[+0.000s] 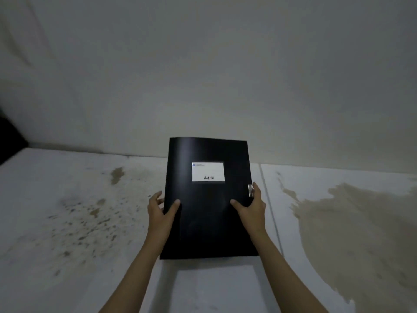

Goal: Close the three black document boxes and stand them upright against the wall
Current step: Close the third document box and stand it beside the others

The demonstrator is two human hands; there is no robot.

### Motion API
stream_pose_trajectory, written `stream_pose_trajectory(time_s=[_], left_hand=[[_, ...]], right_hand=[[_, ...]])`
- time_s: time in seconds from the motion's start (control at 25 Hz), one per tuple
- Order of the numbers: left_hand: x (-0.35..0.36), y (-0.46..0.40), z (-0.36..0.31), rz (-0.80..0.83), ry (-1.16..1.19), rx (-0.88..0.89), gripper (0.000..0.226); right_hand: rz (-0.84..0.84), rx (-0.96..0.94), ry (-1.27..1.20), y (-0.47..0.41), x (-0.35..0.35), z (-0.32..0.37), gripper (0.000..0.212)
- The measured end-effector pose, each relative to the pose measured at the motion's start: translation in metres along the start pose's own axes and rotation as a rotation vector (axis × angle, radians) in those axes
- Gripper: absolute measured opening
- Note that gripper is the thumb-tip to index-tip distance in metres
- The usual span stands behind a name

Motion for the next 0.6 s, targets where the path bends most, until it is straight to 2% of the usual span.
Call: stream_pose_trajectory(time_s=[0.12, 0.28, 0.48, 0.6], left_hand=[[-0.075, -0.007, -0.033, -0.136, 0.055, 0.007, 0.070], [-0.194, -0.004, -0.066, -0.272, 0.100, 0.083, 0.057], [-0.330, 0.005, -0.092, -0.285, 0.237, 0.172, 0.054], [-0.389, 0.006, -0.104, -0.274, 0.231, 0.238, 0.053]], right_hand=[[0.112, -0.128, -0.035, 0.020, 0.058, 0.053, 0.077], [0.242, -0.253, -0.134, 0.069, 0.153, 0.122, 0.075], [0.376, -0.342, -0.207, 0.133, 0.266, 0.192, 0.072], [0.415, -0.378, -0.220, 0.159, 0.316, 0.222, 0.068]])
Point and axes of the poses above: each hand's wrist, its own y-axis away from the middle knuckle, its own x-axis out of the palm, z = x × y, the point moved 2 cm from there along -y, towards the middle knuckle, and after that the axes turned 10 degrees about y, right-handed, at the moved point
